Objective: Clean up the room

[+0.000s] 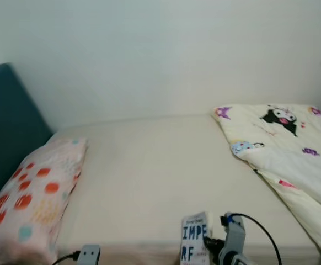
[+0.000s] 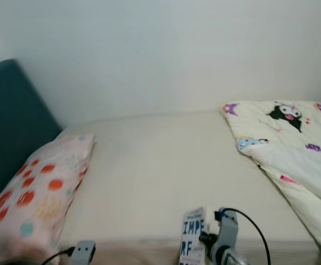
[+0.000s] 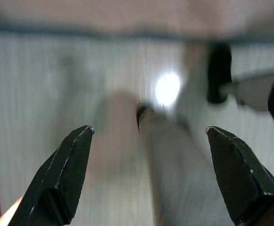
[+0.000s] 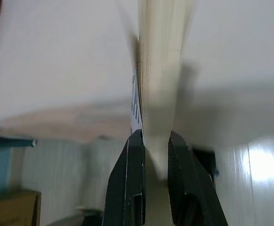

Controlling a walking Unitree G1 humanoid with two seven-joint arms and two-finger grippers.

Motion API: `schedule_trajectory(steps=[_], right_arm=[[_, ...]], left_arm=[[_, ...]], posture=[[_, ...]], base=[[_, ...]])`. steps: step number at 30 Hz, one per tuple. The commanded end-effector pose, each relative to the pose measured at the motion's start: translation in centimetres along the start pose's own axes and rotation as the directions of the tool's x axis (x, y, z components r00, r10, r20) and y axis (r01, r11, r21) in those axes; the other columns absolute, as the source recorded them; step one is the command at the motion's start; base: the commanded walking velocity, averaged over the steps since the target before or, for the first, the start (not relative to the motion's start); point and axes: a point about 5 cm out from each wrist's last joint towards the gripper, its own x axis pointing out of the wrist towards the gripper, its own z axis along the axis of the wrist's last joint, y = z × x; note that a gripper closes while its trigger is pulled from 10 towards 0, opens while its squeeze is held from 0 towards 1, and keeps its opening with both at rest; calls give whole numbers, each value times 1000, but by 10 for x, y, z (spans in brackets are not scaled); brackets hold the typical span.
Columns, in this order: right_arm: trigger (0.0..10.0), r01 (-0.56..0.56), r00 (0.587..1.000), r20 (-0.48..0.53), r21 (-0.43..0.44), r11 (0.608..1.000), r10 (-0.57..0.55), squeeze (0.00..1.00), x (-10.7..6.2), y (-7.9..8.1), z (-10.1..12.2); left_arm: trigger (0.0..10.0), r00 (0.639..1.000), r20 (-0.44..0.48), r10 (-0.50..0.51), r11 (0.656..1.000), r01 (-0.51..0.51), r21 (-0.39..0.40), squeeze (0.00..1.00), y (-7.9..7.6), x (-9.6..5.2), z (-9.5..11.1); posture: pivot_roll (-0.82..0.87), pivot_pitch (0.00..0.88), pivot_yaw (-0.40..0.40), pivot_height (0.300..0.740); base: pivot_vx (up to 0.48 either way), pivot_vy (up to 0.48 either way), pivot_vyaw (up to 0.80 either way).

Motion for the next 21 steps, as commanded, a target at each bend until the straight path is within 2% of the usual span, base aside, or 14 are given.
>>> schedule_trajectory(steps=[1,8,18,21], right_arm=[[10000,48,995,-87,16,999,-46,0,-3,-1,-20],[10000,94,989,-114,27,995,-90,0,-7,-8,-29],[10000,110,987,-119,29,994,-106,0,-8,-8,-32],[10000,112,987,-120,30,993,-107,0,-7,-7,-32]], left_arm=[[10000,1000,17,10,1000,-11,23,0,4,0,7],[10000,1000,16,11,999,-11,36,0,4,0,7],[10000,1000,21,0,999,-1,47,0,4,0,8],[10000,1000,20,-2,998,1,62,0,5,-1,7]], posture=[[-110,0,71,735],[-111,0,72,735],[-106,0,71,735],[-105,0,70,735]], base=[[0,0,0],[0,0,0],[0,0,0],[251,0,0]])
